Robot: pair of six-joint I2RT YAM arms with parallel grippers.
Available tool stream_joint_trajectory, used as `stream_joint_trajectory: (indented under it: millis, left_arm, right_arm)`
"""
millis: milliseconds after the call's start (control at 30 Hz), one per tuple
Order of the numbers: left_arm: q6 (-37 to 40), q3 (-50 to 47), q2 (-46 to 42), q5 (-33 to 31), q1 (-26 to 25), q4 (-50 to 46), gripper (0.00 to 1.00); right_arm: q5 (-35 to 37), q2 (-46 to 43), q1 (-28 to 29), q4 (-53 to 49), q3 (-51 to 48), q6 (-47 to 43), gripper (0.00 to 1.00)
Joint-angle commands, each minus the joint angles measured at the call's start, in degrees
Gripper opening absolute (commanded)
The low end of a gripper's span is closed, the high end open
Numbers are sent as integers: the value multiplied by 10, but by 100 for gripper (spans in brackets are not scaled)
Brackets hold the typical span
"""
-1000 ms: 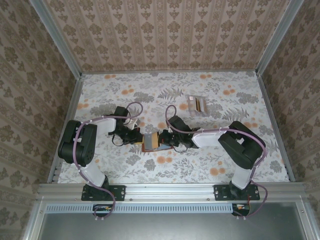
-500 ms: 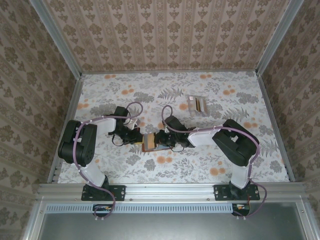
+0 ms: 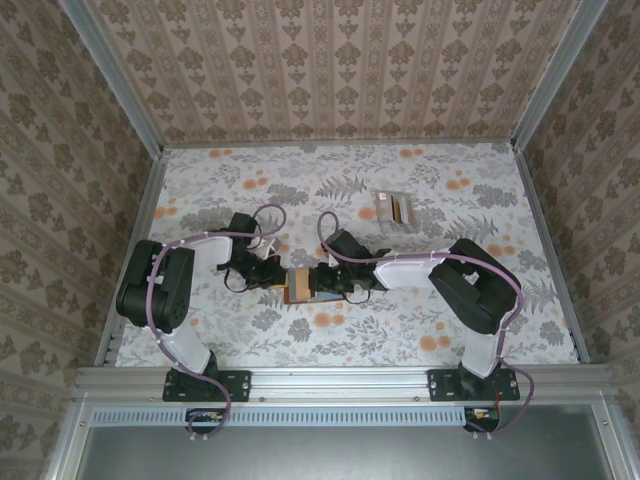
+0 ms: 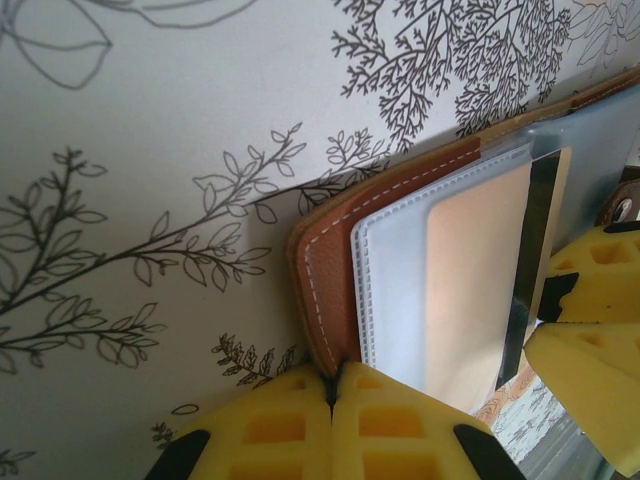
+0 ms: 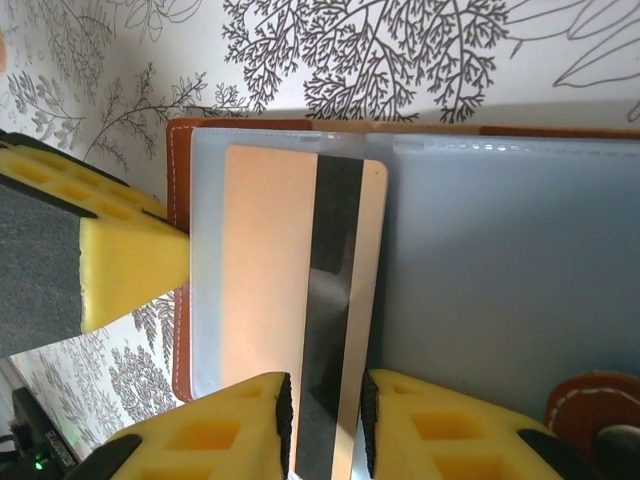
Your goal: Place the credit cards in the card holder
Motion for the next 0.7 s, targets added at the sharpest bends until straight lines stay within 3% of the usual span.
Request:
stream_joint_trajectory:
  millis: [0, 400, 667]
  left_arm:
    - [-6, -16, 28, -19, -10, -33, 0]
    - [-16, -18, 40, 11, -10, -23, 0]
    - [-12, -16, 32, 4, -6, -29, 0]
  right_arm:
    - [-3, -7, 0, -66, 25, -30, 28]
    - [-20, 83, 34, -124, 143, -69, 25]
    - [33, 37, 28, -154, 125, -71, 29]
